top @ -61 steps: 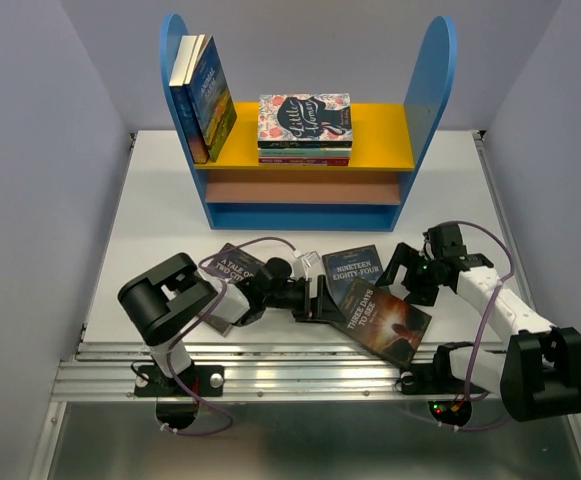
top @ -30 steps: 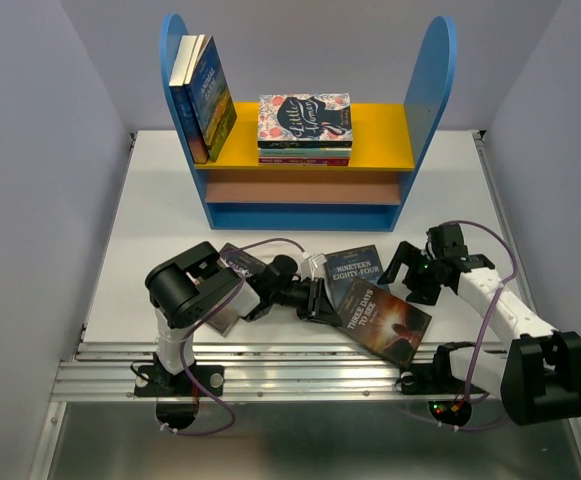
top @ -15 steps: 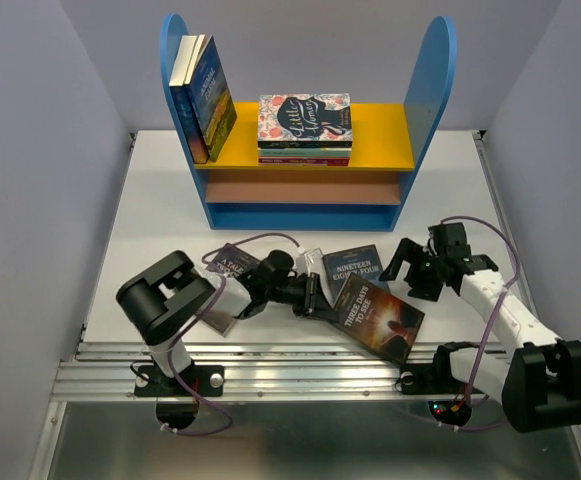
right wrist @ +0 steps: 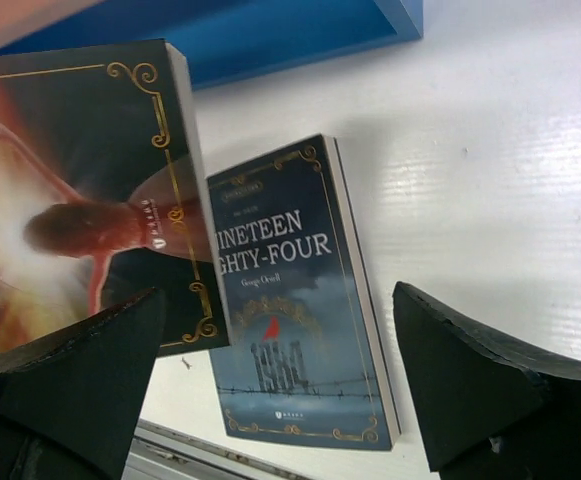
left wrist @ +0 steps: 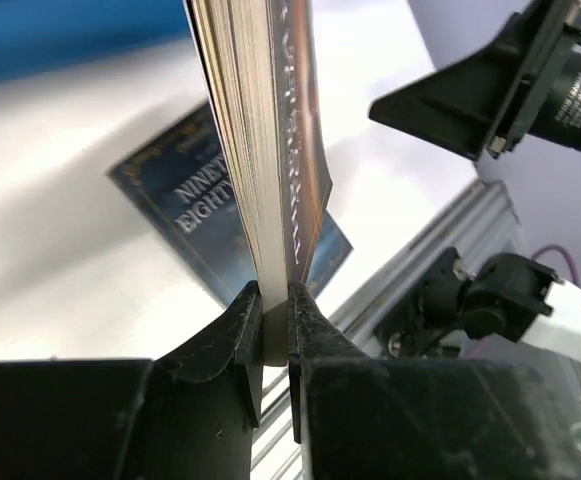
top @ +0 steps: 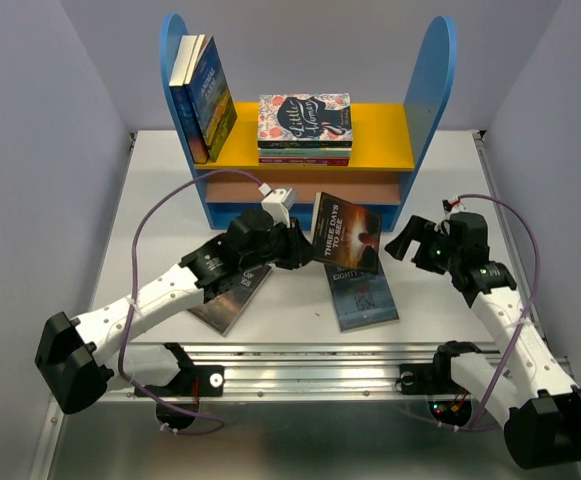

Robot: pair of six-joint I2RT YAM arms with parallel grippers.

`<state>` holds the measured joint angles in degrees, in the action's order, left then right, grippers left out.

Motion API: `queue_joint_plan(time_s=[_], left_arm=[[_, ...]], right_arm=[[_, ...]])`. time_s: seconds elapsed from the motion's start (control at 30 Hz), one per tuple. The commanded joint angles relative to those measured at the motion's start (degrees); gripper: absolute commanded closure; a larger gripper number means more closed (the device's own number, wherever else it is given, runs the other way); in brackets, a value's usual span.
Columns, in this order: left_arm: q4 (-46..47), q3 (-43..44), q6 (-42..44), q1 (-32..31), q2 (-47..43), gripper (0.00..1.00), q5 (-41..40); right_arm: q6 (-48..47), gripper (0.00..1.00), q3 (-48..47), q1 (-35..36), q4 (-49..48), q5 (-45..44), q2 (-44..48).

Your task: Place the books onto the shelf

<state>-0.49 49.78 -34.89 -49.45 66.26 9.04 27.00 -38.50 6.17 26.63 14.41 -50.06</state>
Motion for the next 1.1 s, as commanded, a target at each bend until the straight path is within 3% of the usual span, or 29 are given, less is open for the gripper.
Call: queue_joint_plan(time_s=[0.0,0.27,0.43,0.53,0.63,0.8,0.87,0.97,1.07], left_arm=[[-12.32,10.58,6.93,-0.38,-1.49,1.0,-7.8],[-38.06,27.64,6.42,-1.0,2.64,1.0,-21.94],[-45.9,31.78,5.1,-2.14,5.37,1.0,-23.97],[-48.11,33.01,5.45,-3.98,6.16,1.0,-25.73],[-49.08,32.84,6.33,-6.26,6.25,1.0,-25.91],[-42.86,26.52,17.55,-10.22,1.26,1.0,-15.56],[-40.39,23.63,20.64,-10.58,-1.3,1.0,-10.91],[-39.59,22.21,22.41,-10.58,-5.43,1.0,-9.83],[-39.94,21.85,21.8,-10.58,-7.72,1.0,-9.83]], right_arm=[[-1.6,0.0,-1.22,-0.02,-7.91,1.75,0.85],[-7.14,0.0,-2.01,6.12,-15.37,6.32,3.75],[-3.37,0.0,-6.65,12.43,-19.78,5.72,-0.55],[-4.59,0.0,-10.17,19.37,-16.89,-0.85,-4.24],[-5.73,0.0,-10.98,21.77,-16.87,-4.92,-6.18],[-17.85,0.0,-7.47,22.3,-24.08,16.48,-5.84],[-21.98,0.0,-6.33,22.3,-26.01,19.5,-5.83],[-26.12,0.0,-6.85,22.3,-25.5,22.23,-7.41],[-33.37,0.0,-7.2,22.3,-23.49,31.08,-8.73]])
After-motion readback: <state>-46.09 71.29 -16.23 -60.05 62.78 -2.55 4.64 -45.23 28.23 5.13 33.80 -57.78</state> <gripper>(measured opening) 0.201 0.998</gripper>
